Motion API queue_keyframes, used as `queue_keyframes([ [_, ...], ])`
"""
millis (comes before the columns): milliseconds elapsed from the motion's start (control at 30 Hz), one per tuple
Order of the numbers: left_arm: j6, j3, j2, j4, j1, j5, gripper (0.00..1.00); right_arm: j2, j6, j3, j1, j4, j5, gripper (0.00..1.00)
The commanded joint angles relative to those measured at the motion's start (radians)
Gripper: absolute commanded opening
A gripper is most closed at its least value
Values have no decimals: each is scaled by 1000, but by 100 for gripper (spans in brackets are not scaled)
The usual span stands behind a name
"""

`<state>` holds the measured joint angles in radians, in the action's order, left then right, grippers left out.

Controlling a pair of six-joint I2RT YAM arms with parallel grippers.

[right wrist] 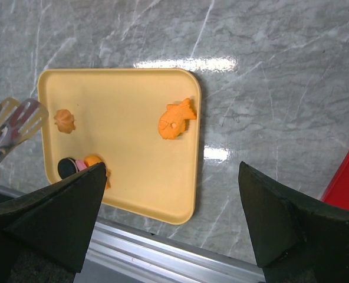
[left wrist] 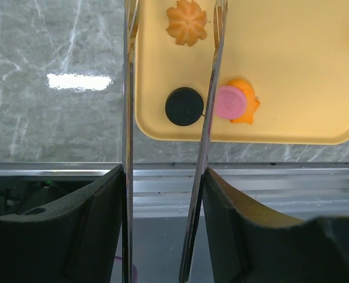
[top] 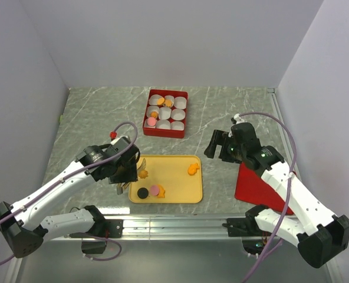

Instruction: Pack the cookies

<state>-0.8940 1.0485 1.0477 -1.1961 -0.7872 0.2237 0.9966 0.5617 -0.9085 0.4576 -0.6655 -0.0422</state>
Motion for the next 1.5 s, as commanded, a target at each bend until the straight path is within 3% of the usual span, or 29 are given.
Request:
queue_keyframes([
  [0,-37,5,-25,-5,-23,-14,57,-32,17,-3,1,21,15,99],
  [667,-97,-65,70,24,-129,6,54,-105,37,53,1,-16,41,99],
  [1033,-83,-36,138,6,-141,34,43,-84,26,49,3,-6,41,99],
  [1233,-50,76,182,-43,-141,75,43,-78,21,48,3,-6,41,99],
  [1467,12,330,296,-108,-141,135,42,-78,15,40,1,-11,76,99],
])
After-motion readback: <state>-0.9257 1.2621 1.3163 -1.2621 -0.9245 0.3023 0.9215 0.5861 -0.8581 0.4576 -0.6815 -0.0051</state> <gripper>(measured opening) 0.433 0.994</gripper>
